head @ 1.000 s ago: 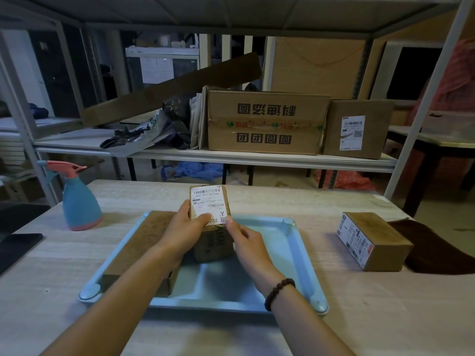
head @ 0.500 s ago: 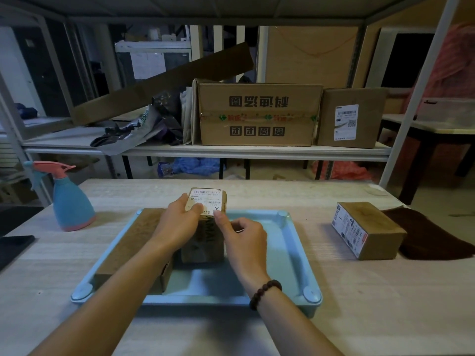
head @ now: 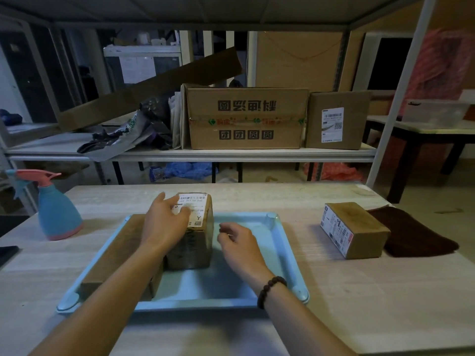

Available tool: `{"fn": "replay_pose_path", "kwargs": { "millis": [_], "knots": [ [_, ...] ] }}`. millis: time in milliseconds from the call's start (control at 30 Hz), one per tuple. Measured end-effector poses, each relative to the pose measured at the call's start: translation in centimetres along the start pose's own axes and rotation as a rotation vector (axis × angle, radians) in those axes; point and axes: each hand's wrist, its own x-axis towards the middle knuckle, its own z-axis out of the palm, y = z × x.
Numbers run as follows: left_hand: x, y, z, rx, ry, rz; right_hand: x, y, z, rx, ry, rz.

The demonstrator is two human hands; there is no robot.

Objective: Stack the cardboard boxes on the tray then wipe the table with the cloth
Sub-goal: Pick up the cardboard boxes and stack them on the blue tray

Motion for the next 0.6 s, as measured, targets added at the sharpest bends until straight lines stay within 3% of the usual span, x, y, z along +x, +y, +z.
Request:
{"fn": "replay_pose_path", "kwargs": {
  "millis": [133,200,300,433,600],
  "knots": [
    [-0.4,2.0,1.0,0.164,0.034,0.212,1.1,0.2,-4.6,-0.188,0.205,-0.011],
    [-0.7,2.8,1.9,0.293,0.043,0.395,1.8,0.7,-7.9,-0.475,0.399,-0.056],
    [-1.4,4.0,3.5,0.304,0.008,0.542,2.7,2.5,-12.7,-0.807,0.553,0.116],
    [-2.3,5.1,5.6,0.080,-0.136,0.605,2.2,5.4,-16.7,-0.910,0.590,0.381],
    [-3.3,5.9,7.1,-0.005,-0.260,0.651,1.6,7.7,-19.9,-0.859,0.651,0.497]
  ]
}}
